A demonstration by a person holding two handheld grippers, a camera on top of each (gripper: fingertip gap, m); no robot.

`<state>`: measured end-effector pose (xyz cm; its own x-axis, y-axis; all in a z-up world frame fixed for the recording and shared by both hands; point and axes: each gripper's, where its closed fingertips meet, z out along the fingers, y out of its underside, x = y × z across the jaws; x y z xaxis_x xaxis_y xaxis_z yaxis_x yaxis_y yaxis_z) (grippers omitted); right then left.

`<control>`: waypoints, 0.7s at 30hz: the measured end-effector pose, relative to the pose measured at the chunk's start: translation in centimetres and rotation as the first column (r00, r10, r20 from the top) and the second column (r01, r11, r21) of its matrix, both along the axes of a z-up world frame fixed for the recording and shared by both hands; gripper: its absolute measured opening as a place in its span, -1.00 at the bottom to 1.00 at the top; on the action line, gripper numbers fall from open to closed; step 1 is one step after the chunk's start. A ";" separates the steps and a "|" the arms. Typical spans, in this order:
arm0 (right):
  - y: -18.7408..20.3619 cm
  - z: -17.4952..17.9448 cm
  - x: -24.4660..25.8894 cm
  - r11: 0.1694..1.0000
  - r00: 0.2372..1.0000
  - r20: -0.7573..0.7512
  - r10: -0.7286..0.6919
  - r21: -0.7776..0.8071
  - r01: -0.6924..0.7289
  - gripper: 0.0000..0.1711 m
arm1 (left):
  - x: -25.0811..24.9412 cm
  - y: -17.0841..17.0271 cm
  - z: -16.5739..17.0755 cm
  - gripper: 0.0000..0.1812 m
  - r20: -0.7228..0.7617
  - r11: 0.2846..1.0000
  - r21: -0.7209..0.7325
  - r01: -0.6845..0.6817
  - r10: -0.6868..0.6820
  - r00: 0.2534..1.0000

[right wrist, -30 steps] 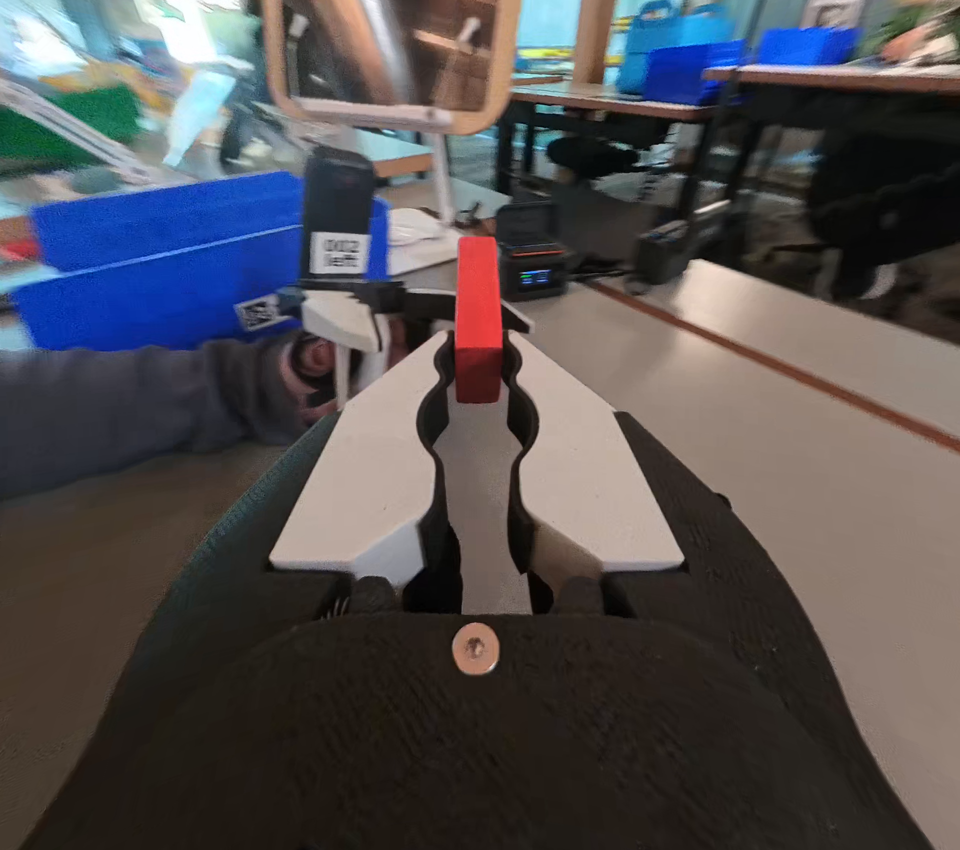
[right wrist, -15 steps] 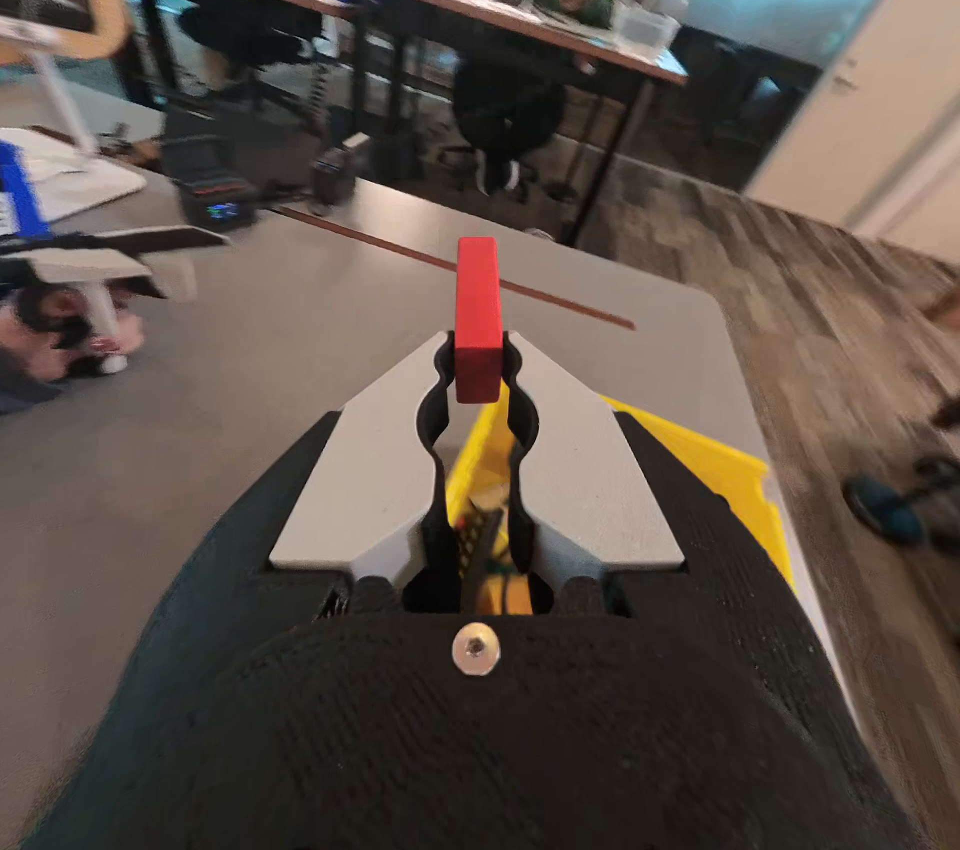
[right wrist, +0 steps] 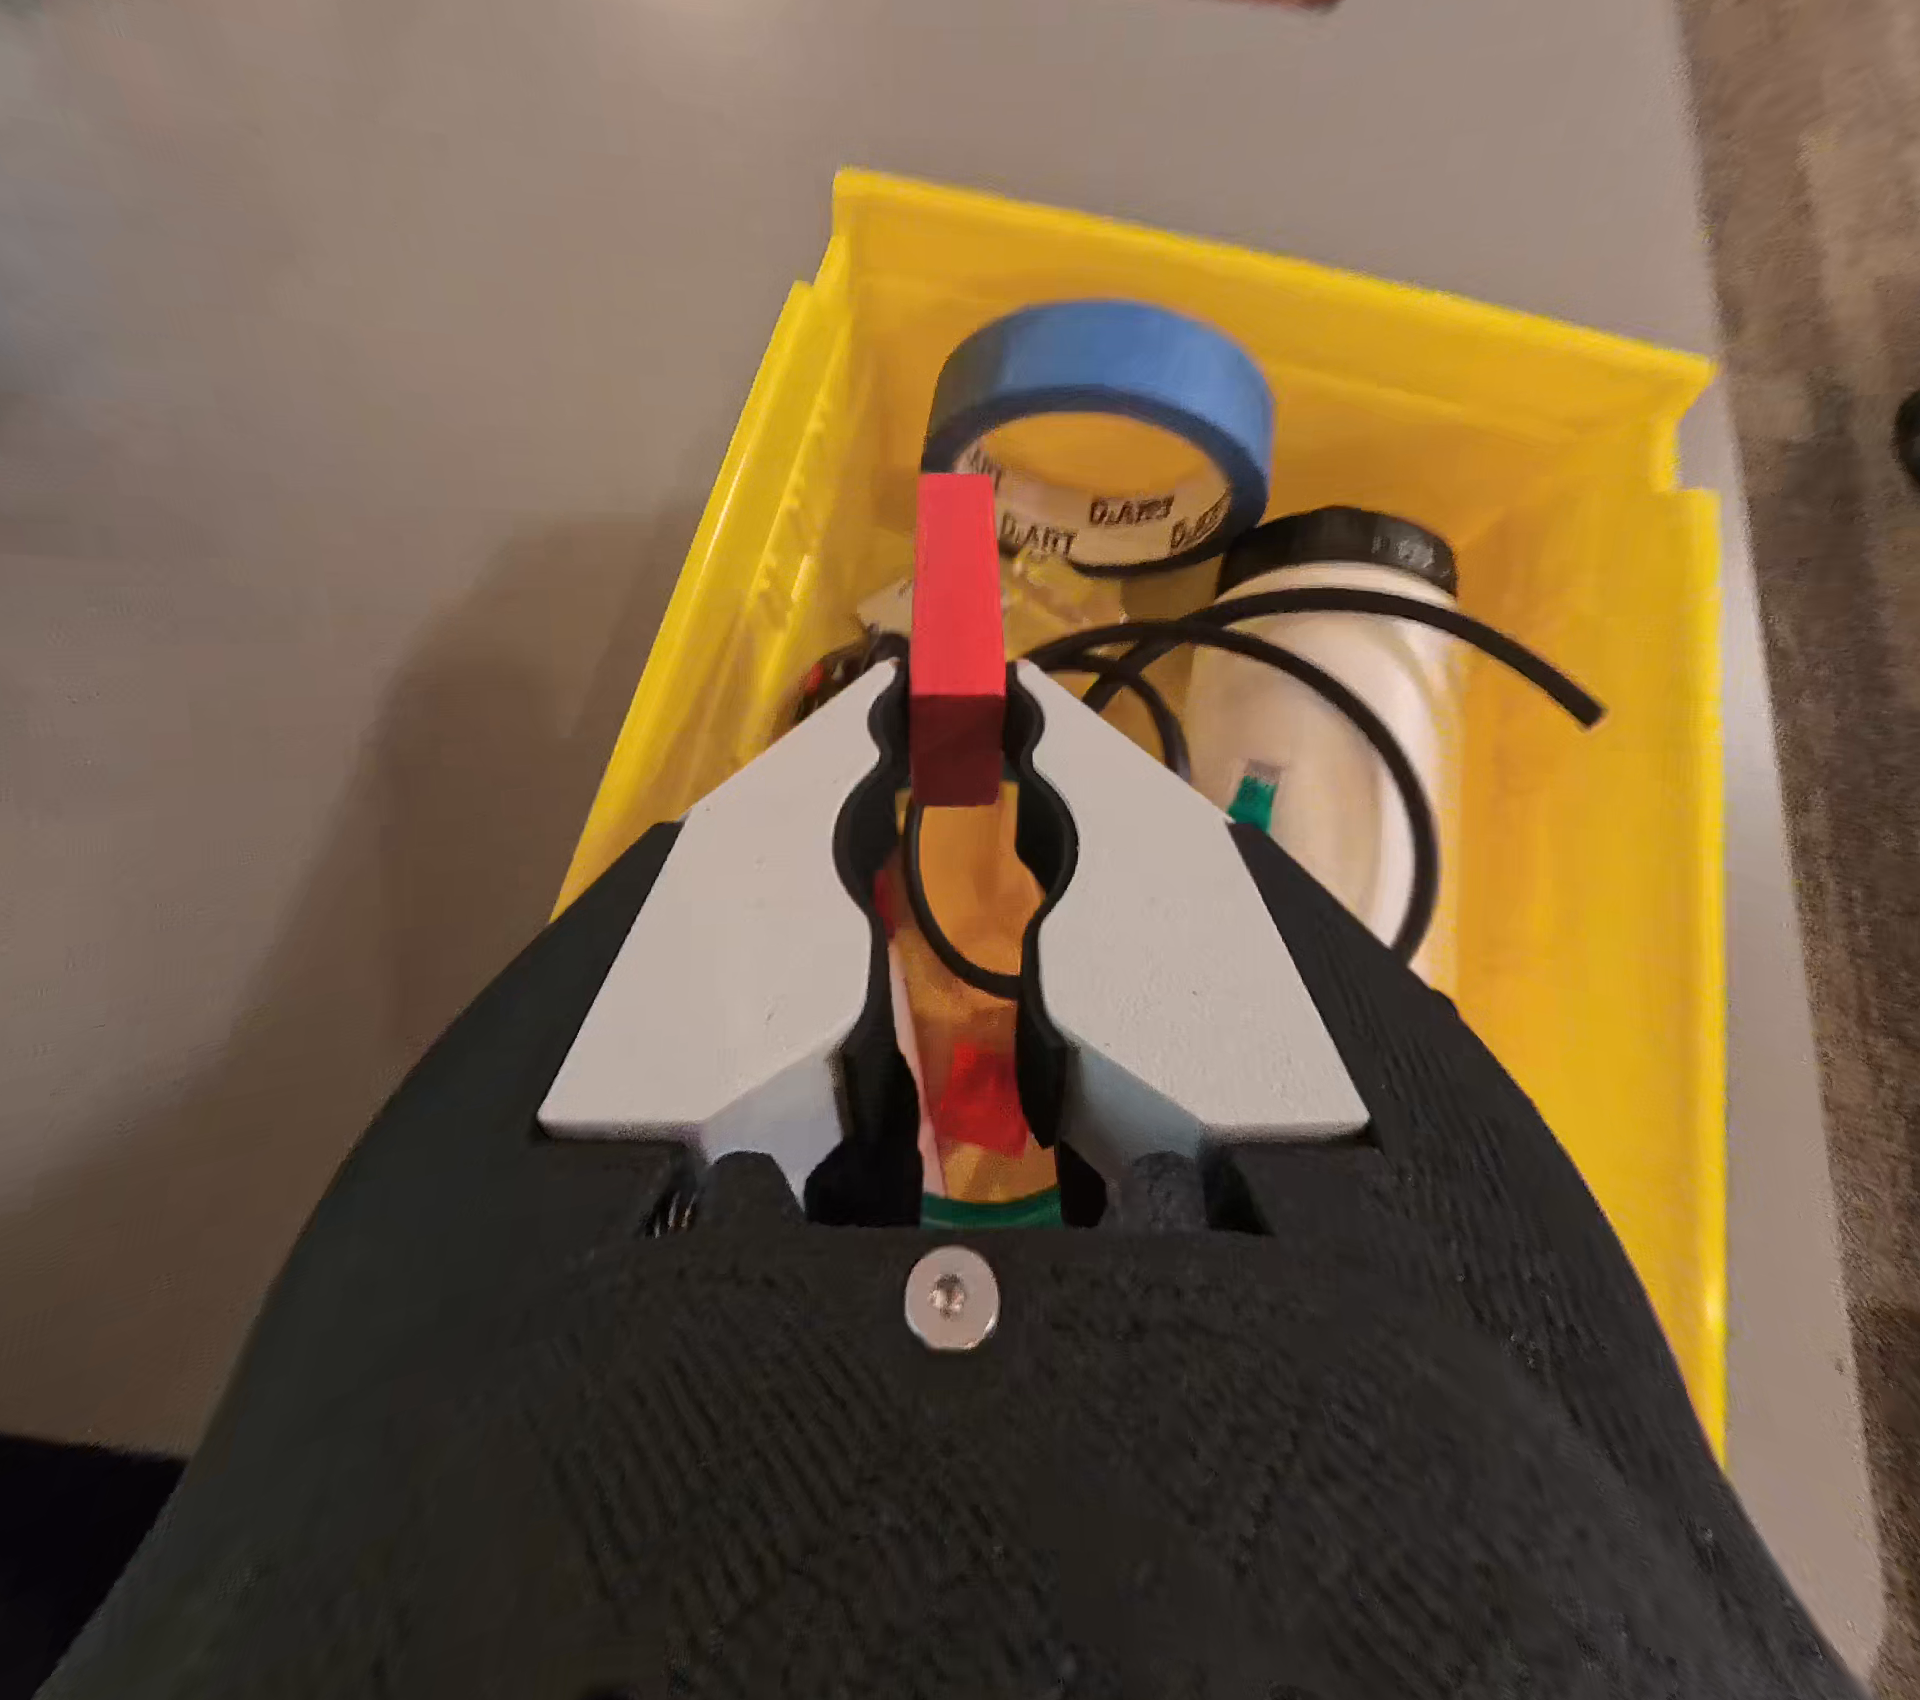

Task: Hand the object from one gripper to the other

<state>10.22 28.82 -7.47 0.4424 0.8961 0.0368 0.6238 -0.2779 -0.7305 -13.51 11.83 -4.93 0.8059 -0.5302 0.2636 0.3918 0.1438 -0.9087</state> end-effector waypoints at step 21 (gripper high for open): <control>-2.9 -2.2 2.4 0.999 0.924 0.381 -0.021 0.047 0.004 -0.56 | -0.1 0.0 0.0 -0.30 0.011 1.000 -0.005 0.001 -0.001 1.000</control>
